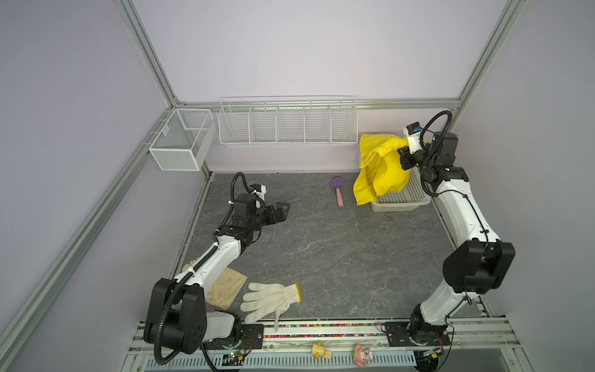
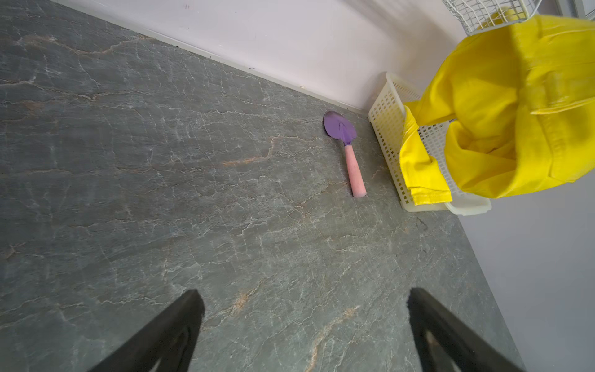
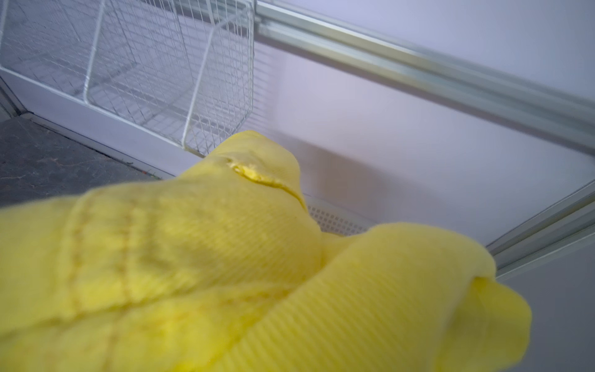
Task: Fold and stack the trousers
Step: Pick up the trousers from the basket, then place the trousers at the center of the table.
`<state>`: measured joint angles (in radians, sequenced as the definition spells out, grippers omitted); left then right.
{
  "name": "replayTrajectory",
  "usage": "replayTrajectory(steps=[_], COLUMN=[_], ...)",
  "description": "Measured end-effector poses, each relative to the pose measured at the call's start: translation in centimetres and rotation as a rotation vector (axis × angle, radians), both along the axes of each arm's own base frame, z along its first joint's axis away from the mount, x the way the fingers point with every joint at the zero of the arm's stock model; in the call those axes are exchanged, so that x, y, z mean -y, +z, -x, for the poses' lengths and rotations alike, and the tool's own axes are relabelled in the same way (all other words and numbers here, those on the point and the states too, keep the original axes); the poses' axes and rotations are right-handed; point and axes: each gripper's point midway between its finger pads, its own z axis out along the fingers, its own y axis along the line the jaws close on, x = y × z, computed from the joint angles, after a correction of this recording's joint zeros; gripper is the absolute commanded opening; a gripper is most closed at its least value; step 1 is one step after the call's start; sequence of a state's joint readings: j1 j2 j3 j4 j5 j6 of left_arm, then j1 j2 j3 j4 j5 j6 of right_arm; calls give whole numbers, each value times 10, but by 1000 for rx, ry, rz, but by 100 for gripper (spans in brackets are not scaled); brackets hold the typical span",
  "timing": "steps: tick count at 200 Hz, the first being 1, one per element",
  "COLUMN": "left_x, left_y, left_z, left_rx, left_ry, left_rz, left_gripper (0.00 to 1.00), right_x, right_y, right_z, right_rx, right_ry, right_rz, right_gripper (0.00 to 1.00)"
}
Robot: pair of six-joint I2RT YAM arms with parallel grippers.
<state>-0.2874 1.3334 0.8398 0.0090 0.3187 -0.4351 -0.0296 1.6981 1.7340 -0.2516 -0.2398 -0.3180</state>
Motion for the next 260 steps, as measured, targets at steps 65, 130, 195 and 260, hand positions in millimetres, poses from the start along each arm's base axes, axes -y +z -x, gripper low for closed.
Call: replayTrajectory(steps=[65, 130, 195, 260], left_x=[-1, -4, -21, -53], left_y=[0, -1, 2, 26], left_z=[-1, -3, -6, 1], left_rx=[0, 4, 14, 63], left_ry=[8, 26, 102, 178], left_rz=[-2, -11, -49, -71], left_gripper=[99, 99, 99, 99], right_x=[-52, -148, -236, -250], right_y=[92, 181, 216, 126], right_z=[47, 154, 270, 257], right_rx=[205, 416, 497, 251], right_ry=[106, 398, 764, 747], right_rz=[33, -25, -132, -201], right_gripper=[15, 16, 16, 19])
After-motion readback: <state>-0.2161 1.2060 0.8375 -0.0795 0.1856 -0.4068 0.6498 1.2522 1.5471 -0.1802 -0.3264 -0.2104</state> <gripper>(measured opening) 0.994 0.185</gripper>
